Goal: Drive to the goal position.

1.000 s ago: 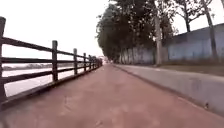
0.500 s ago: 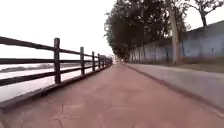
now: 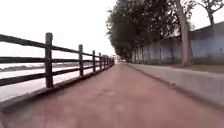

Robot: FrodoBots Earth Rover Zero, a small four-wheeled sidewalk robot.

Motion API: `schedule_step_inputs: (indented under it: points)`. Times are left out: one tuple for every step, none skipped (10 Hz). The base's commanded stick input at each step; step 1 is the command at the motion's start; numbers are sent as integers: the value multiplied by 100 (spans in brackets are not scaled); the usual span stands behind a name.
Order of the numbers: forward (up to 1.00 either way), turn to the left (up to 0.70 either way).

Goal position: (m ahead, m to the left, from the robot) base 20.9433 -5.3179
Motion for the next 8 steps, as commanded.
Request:
schedule_step_inputs:
  points:
    - [100, 0]
    - [100, 0]
    - [100, 0]
    - [100, 0]
    - [100, -11]
    - [100, -38]
    - [100, -30]
    - [100, -3]
